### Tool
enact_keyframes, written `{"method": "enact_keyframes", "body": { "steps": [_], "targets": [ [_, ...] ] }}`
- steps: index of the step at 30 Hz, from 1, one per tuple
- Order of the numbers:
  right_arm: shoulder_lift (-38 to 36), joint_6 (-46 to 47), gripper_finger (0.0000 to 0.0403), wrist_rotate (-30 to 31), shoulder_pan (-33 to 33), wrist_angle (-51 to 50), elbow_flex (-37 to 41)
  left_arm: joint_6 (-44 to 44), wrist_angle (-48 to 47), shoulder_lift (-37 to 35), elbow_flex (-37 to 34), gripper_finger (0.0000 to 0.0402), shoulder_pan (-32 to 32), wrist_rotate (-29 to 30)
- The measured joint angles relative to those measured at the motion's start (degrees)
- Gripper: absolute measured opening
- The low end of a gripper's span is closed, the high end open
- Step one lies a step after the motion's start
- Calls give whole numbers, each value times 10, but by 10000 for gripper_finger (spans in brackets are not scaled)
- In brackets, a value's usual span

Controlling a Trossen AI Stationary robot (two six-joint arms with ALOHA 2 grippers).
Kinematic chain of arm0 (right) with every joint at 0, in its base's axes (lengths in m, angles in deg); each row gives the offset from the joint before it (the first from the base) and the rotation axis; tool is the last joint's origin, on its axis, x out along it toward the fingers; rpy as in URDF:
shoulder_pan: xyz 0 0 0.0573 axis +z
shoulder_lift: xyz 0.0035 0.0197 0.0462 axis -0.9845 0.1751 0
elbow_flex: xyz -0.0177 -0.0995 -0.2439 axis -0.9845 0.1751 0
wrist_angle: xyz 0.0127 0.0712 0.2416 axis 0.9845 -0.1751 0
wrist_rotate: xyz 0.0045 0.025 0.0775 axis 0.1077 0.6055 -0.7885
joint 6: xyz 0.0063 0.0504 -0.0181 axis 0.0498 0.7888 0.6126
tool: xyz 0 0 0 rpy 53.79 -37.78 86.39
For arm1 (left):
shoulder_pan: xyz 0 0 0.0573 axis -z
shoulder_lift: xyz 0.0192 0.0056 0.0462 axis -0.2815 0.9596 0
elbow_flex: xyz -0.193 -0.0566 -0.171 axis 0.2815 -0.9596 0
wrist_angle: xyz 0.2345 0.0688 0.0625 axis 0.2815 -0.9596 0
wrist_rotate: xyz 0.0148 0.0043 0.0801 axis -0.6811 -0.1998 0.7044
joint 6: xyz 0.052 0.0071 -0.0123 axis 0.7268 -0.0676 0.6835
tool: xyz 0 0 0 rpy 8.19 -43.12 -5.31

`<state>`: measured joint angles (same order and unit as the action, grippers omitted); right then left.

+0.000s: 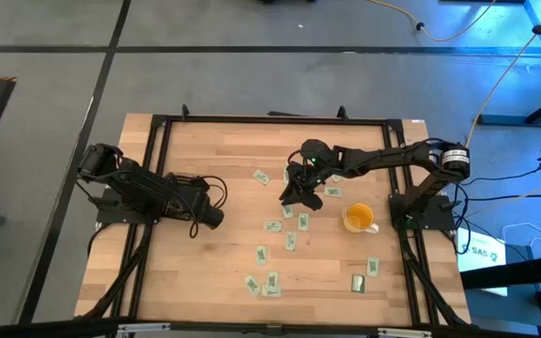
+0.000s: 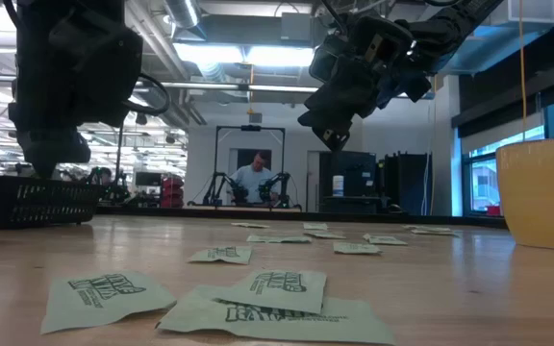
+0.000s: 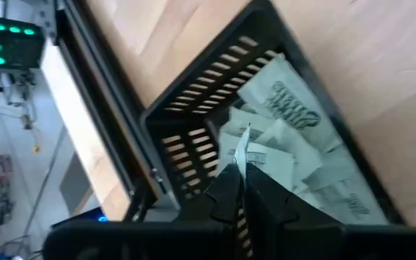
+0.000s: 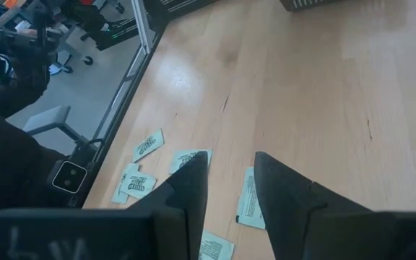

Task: Pick and place Stevia / Truvia into bins
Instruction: Put the stevia packet into the black bin

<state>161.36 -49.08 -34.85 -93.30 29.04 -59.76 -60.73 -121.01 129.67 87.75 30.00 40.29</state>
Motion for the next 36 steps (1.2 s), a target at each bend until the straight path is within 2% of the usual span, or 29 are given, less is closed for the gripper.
{"method": "enact_keyframes", "body": {
  "steps": [14,26,31,36],
  "targets": [
    [0,0,118,0,0,-1,0,14,20,0,0,19,-3,-23],
    [0,0,118,-1,0,-19,0,12,35,-4,0,52,-3,-47],
    [0,16,118,-2,-2,-34,0,15,39,-17,0,59,-2,-23],
    [0,32,118,-2,-17,-83,0,73,114,-61,0,57,-2,-8]
  ]
}}
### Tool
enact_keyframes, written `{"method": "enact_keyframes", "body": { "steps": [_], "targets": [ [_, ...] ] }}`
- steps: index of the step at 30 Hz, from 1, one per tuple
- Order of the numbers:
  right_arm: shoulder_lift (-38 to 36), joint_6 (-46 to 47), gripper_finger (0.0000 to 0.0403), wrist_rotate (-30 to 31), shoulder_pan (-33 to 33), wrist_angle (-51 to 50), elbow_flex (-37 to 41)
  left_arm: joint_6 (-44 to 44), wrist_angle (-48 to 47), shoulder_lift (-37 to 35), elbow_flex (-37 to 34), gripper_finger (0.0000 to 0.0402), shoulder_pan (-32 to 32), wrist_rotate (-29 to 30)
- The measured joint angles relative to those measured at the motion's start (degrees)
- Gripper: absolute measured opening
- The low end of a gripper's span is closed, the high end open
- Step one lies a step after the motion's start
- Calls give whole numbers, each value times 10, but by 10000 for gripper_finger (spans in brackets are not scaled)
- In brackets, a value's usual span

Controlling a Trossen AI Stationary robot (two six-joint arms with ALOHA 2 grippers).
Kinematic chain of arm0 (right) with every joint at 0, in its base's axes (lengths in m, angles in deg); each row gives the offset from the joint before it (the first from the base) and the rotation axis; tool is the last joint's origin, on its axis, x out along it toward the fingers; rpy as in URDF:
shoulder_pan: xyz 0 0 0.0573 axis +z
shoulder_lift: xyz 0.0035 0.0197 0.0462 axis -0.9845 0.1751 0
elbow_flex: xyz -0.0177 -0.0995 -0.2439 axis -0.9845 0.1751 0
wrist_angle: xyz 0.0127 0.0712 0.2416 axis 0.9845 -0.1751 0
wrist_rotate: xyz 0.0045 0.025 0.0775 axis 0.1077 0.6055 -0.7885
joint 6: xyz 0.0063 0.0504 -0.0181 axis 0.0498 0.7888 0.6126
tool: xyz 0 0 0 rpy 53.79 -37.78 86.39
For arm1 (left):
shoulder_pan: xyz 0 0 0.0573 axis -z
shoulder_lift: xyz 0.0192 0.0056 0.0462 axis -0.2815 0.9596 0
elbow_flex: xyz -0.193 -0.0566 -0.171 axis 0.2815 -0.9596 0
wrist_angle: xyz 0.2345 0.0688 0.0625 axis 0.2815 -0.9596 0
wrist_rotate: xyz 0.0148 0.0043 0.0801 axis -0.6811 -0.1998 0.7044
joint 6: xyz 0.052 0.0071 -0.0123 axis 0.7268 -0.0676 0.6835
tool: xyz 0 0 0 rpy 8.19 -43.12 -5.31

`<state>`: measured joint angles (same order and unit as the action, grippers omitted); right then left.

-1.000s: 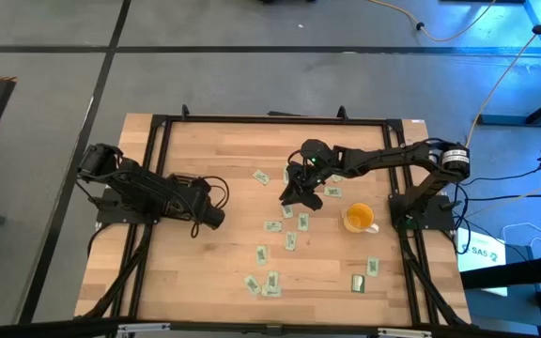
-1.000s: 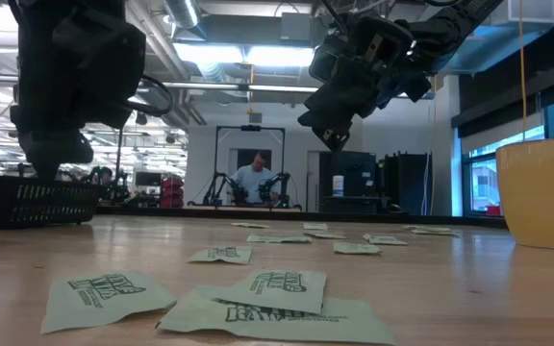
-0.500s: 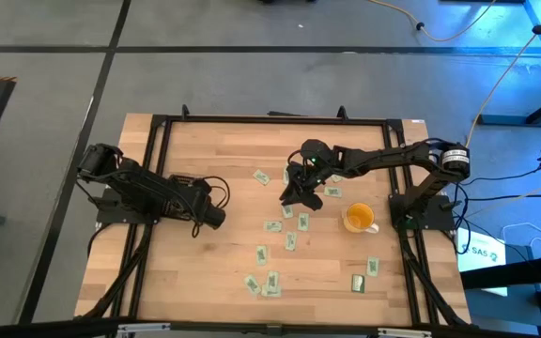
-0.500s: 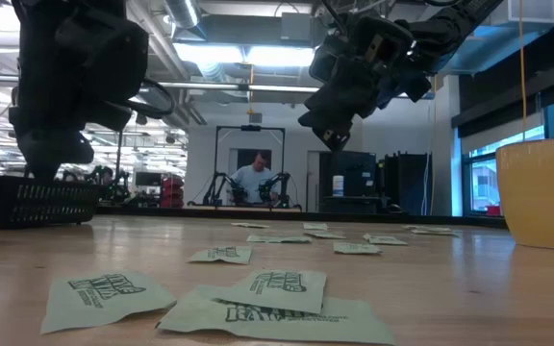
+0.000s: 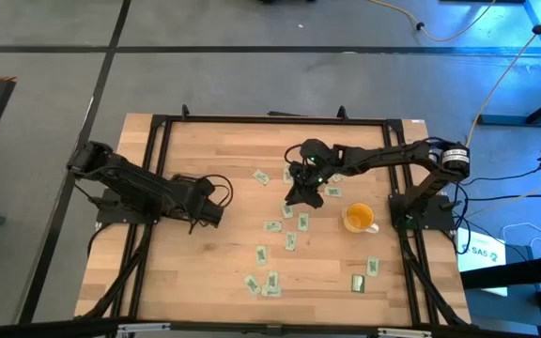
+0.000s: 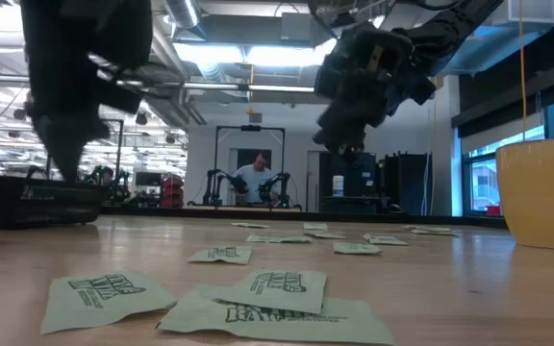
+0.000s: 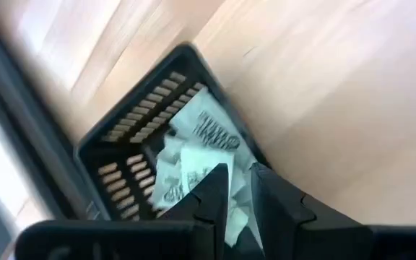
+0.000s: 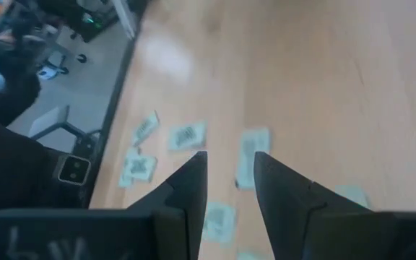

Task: Pick and place Stevia / Truvia into bins
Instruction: Put the stevia packet into the black bin

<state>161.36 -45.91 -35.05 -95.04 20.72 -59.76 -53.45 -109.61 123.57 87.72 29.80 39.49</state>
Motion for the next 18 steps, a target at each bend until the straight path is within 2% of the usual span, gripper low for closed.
{"method": "enact_keyframes", "body": {
  "steps": [4,7,12,14,18],
  "targets": [
    [0,-1,118,5,-24,-48,0,95,104,-44,0,55,0,29],
    [0,-1,118,45,-44,-60,0,183,186,-79,-6,55,0,50],
    [-3,-3,118,65,-78,-73,0,235,214,-134,-7,54,-2,80],
    [-14,-15,118,106,-89,-103,0,247,226,-150,-7,54,-2,84],
    [-43,-32,118,265,-102,-195,0,303,332,-181,-36,54,-1,69]
  ]
}}
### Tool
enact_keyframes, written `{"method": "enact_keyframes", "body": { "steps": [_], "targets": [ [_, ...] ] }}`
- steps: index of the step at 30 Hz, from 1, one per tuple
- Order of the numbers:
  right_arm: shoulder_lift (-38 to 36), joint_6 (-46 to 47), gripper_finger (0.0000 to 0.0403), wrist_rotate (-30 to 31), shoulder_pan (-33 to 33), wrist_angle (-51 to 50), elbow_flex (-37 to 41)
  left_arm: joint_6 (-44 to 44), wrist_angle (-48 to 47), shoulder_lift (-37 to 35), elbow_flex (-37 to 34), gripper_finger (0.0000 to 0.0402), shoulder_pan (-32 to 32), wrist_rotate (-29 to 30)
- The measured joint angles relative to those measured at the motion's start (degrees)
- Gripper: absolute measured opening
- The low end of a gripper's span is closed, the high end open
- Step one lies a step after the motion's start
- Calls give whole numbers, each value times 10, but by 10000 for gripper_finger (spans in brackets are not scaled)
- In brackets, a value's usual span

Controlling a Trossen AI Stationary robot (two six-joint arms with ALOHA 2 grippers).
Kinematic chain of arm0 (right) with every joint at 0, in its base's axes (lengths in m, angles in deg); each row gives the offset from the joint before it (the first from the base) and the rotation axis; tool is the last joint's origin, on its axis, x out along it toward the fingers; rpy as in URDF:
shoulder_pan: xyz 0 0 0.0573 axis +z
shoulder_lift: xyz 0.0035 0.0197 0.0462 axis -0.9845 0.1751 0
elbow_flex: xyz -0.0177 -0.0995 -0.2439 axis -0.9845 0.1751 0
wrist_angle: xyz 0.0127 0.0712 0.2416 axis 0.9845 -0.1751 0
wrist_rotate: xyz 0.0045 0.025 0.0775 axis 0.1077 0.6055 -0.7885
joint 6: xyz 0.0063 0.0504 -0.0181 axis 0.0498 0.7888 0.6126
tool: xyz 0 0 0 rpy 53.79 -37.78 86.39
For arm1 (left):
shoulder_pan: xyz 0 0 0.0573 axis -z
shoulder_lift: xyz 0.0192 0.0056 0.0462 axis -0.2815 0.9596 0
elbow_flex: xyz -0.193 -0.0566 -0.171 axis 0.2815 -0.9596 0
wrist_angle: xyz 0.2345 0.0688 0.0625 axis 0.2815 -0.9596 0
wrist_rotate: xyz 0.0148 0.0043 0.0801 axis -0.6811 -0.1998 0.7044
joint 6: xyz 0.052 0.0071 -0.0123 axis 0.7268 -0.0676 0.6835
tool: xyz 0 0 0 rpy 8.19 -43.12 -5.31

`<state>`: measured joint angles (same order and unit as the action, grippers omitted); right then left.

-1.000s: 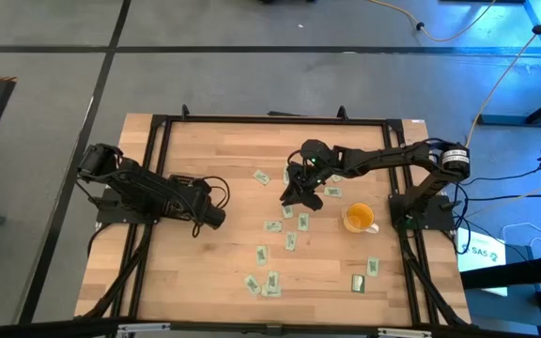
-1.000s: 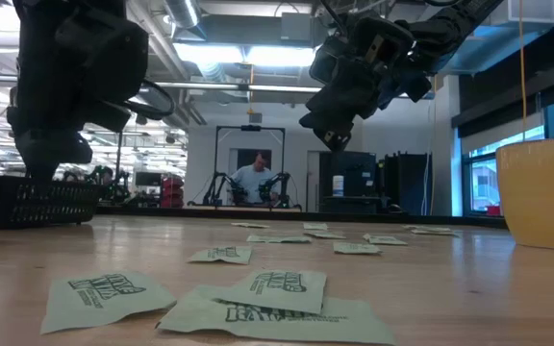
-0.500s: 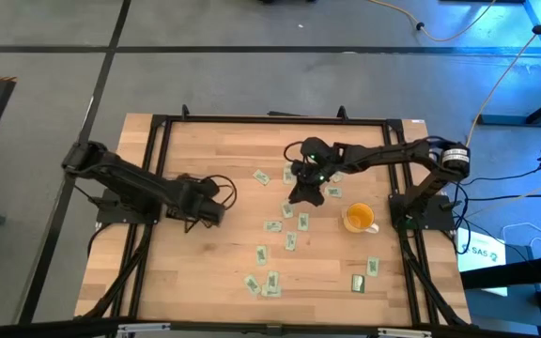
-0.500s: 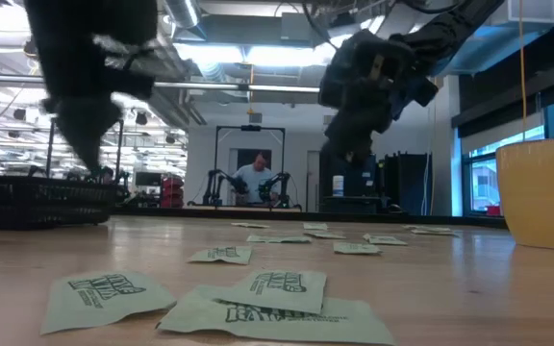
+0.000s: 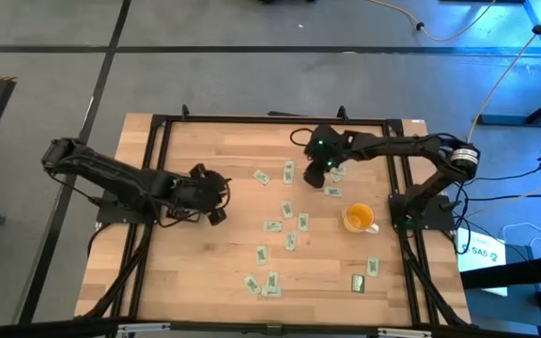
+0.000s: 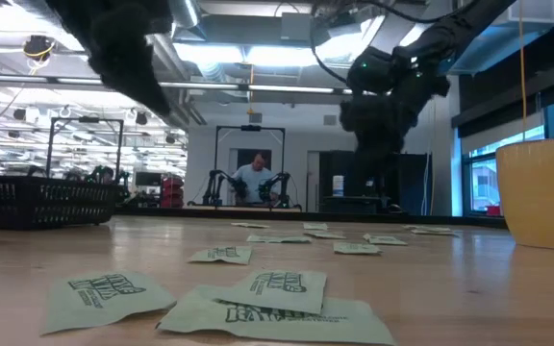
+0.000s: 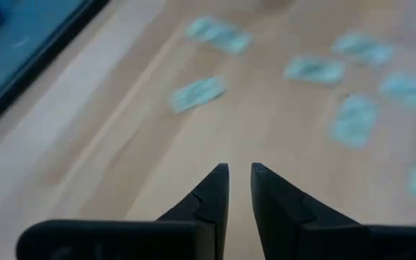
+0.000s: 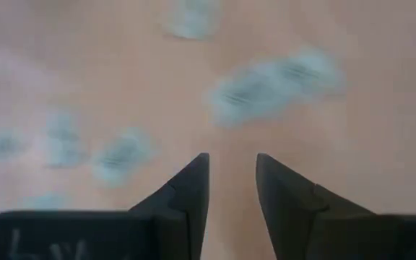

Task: Pick and place Stevia / Truvia into bins
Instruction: Put the stevia packet into the black bin

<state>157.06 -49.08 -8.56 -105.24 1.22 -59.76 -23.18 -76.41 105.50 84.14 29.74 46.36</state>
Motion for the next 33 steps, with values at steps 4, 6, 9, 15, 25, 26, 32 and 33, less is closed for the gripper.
{"method": "enact_keyframes", "body": {
  "steps": [4,6,9,15,25,26,32,33],
  "targets": [
    [-22,5,118,80,-2,-70,0,80,185,-26,-73,54,-11,-96],
    [-24,12,118,79,-2,-92,0,106,280,-35,-113,54,-21,-142],
    [-25,10,118,79,-2,-131,0,130,407,-42,-169,54,-38,-196],
    [-25,24,118,102,-2,-157,0,163,514,-44,-218,54,-64,-195],
    [-24,108,114,279,-2,-215,0,170,513,-43,-224,54,-72,-141],
    [-24,108,110,282,-2,-214,0,170,513,-43,-224,54,-72,-141],
    [-23,123,76,283,-5,-213,0,170,513,-43,-224,54,-71,-141],
    [-23,123,71,282,-7,-208,3,170,512,-43,-224,54,-71,-141]
  ]
}}
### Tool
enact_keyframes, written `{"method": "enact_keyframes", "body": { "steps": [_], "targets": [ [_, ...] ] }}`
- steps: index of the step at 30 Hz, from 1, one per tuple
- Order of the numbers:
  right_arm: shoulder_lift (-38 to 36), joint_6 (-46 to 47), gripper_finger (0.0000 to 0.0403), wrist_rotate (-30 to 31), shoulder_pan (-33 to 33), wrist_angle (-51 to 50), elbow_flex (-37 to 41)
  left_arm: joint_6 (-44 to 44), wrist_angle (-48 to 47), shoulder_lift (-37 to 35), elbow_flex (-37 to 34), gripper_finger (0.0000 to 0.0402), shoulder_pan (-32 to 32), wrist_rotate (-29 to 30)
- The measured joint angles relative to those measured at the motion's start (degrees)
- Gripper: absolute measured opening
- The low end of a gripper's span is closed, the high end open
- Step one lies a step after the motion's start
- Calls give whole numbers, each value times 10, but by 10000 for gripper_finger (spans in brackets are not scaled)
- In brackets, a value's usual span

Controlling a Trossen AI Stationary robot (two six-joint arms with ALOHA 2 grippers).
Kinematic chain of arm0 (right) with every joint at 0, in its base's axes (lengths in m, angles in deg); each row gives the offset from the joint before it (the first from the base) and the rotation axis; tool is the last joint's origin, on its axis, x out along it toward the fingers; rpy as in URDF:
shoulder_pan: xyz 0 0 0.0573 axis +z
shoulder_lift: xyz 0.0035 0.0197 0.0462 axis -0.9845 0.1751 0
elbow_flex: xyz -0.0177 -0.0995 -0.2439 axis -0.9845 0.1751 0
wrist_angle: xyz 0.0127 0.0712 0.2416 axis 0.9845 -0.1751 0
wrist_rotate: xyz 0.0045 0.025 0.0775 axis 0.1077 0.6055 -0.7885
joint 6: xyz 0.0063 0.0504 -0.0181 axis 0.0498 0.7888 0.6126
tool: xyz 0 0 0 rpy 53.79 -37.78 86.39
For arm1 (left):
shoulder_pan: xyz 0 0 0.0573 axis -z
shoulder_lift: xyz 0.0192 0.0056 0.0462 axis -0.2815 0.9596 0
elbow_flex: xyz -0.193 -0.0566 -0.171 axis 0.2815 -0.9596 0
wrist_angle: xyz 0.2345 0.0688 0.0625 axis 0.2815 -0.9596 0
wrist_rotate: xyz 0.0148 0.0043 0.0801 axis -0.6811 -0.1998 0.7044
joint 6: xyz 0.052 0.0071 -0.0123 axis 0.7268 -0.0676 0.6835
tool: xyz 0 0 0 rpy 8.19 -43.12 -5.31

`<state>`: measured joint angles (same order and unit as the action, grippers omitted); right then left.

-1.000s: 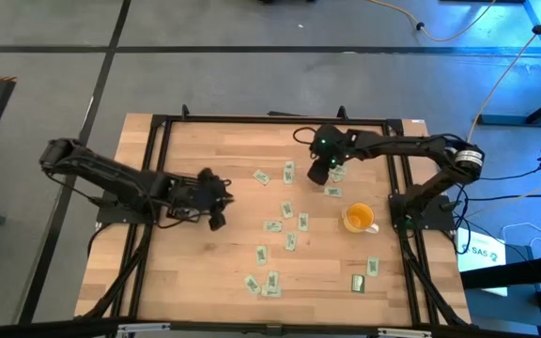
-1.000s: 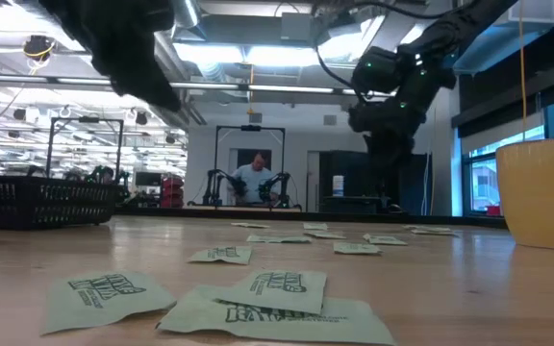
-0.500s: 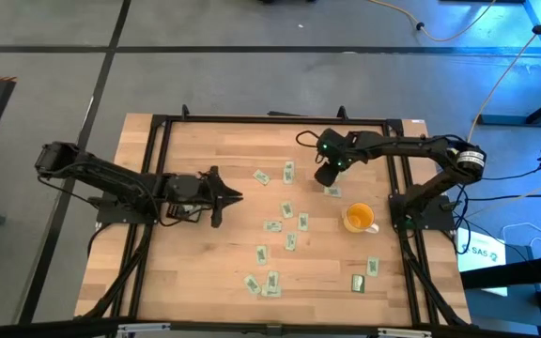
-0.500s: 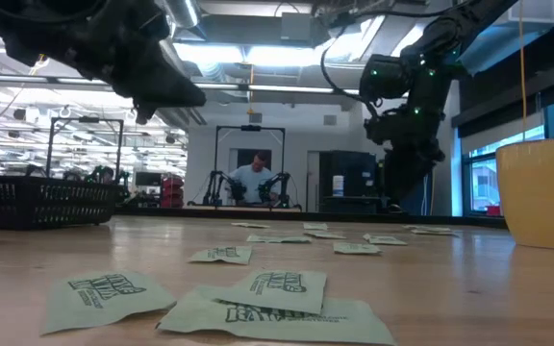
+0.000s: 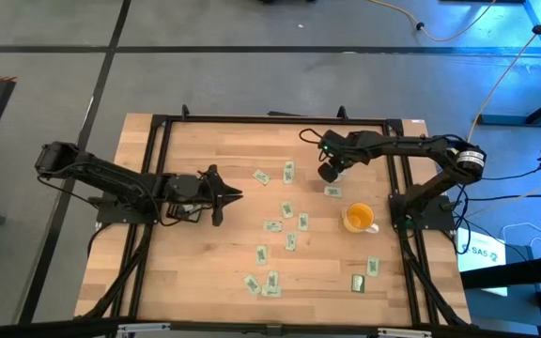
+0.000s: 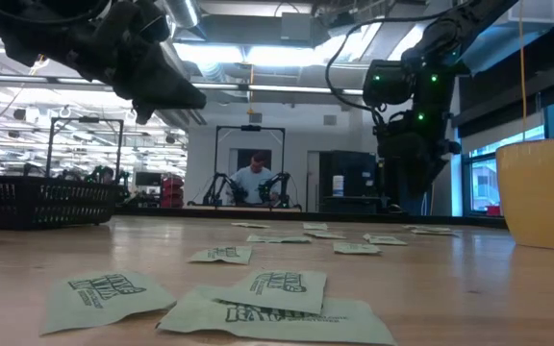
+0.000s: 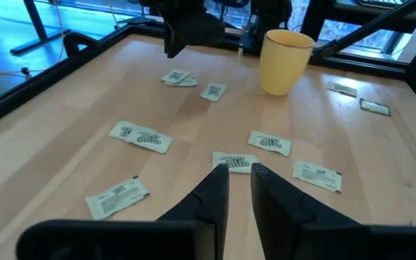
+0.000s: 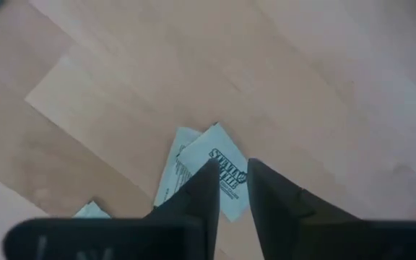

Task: Pick and place Stevia / Truvia into bins
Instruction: Put the stevia packet into the black bin

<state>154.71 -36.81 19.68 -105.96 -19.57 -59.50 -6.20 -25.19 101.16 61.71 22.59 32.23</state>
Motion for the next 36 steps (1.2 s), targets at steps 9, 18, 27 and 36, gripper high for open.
{"method": "enact_keyframes", "body": {
  "steps": [9,18,27,36],
  "targets": [
    [0,0,47,-3,-18,52,64,-1,-18,0,0,54,0,-12],
    [0,-5,47,-11,-27,72,81,-1,-17,0,0,54,0,-12],
    [0,-3,70,-12,-27,77,81,-1,-17,0,0,54,0,-12],
    [0,11,107,-11,-27,85,81,0,-17,0,0,54,0,-12]
  ]
}}
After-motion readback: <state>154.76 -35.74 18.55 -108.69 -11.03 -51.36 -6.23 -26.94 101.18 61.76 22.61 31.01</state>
